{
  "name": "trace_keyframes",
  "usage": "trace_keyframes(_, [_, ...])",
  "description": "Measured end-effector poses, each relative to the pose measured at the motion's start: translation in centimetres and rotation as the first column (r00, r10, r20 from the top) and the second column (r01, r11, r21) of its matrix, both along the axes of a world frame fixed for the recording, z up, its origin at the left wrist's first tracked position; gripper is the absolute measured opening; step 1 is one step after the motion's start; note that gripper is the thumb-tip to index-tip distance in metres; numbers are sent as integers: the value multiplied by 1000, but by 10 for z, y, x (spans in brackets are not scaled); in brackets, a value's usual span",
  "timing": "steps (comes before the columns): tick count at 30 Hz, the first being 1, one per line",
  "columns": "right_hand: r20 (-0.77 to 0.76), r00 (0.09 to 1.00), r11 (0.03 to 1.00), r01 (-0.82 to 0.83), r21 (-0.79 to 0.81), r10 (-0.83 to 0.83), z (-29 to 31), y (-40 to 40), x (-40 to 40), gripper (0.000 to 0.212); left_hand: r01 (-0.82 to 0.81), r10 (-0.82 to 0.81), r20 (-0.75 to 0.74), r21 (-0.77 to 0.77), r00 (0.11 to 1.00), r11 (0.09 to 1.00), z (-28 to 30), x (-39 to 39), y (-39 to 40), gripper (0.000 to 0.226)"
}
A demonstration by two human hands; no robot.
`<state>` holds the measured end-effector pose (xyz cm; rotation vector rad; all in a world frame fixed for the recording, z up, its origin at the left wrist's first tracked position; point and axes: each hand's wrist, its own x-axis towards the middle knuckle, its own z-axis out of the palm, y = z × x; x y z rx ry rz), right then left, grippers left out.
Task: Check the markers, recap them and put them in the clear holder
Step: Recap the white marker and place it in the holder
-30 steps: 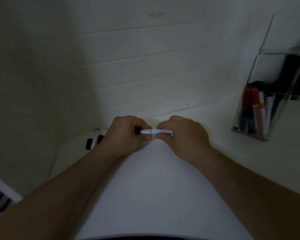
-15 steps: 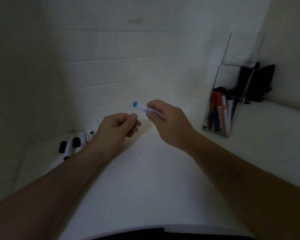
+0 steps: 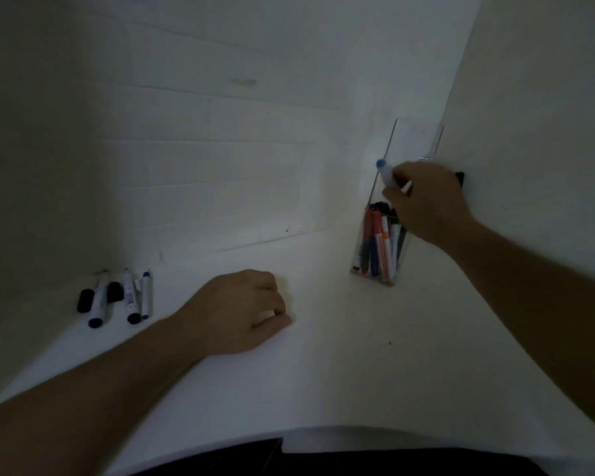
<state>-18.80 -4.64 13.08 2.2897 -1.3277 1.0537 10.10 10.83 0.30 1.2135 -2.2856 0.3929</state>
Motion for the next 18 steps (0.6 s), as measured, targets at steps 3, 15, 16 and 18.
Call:
trace_keyframes(3, [-35, 999, 999, 27, 47, -25, -19, 3, -6, 40, -11, 14, 53, -68, 998, 998, -1, -7, 6, 29])
trace_keyframes(15, [-183, 981, 947, 117, 301, -63, -41, 14, -9, 41, -35, 49, 99, -140, 994, 990, -3, -7, 4, 33])
trace_keyframes(16, [-178, 982, 947, 113, 300, -61, -42, 13, -9, 44, -36, 50, 99, -142, 994, 989, -4, -6, 4, 33])
trace_keyframes(18, [-173, 983, 949, 106, 298, -55, -44, 11, -9, 46, -37, 52, 98, -145, 994, 989, -4, -6, 3, 35])
